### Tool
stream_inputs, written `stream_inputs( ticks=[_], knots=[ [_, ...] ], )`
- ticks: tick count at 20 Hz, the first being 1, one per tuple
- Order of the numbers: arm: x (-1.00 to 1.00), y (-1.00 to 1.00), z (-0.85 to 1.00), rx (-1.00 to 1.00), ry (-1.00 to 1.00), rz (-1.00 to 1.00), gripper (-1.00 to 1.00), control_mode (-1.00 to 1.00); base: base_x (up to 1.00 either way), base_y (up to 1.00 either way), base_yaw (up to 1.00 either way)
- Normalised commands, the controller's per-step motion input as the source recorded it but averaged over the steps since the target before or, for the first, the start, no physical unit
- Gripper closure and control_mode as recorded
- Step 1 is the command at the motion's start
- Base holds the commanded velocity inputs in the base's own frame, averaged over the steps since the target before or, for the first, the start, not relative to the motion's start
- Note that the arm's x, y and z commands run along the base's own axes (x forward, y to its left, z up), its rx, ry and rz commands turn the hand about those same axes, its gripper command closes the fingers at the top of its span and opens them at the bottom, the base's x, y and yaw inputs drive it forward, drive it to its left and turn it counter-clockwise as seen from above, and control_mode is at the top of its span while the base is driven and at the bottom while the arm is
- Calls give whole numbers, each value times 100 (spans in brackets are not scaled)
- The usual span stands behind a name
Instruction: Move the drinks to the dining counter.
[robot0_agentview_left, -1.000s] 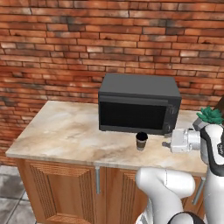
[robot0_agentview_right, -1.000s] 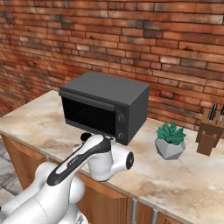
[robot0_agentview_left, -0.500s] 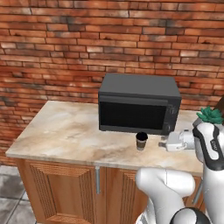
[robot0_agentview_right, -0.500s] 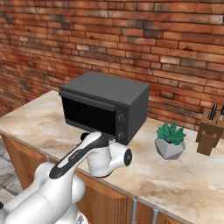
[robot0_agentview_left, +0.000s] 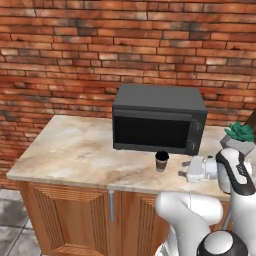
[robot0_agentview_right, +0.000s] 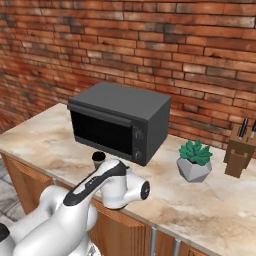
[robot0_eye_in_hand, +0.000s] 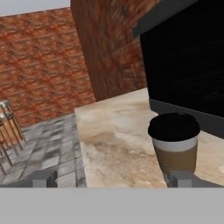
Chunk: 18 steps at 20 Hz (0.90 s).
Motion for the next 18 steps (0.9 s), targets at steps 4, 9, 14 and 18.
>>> stream_inputs(
  ticks=[4, 9, 14, 18],
  knots=[
    [25, 1, -18, 0, -3, 0, -100, -100, 0, 0, 0],
    [16, 0, 0, 0, 0, 0, -100, -100, 0, 0, 0],
    [0, 2, 0, 0, 0, 0, -100, -100, 0, 0, 0],
    [0, 10, 0, 0, 0, 0, -100, -100, 0, 0, 0]
  ],
)
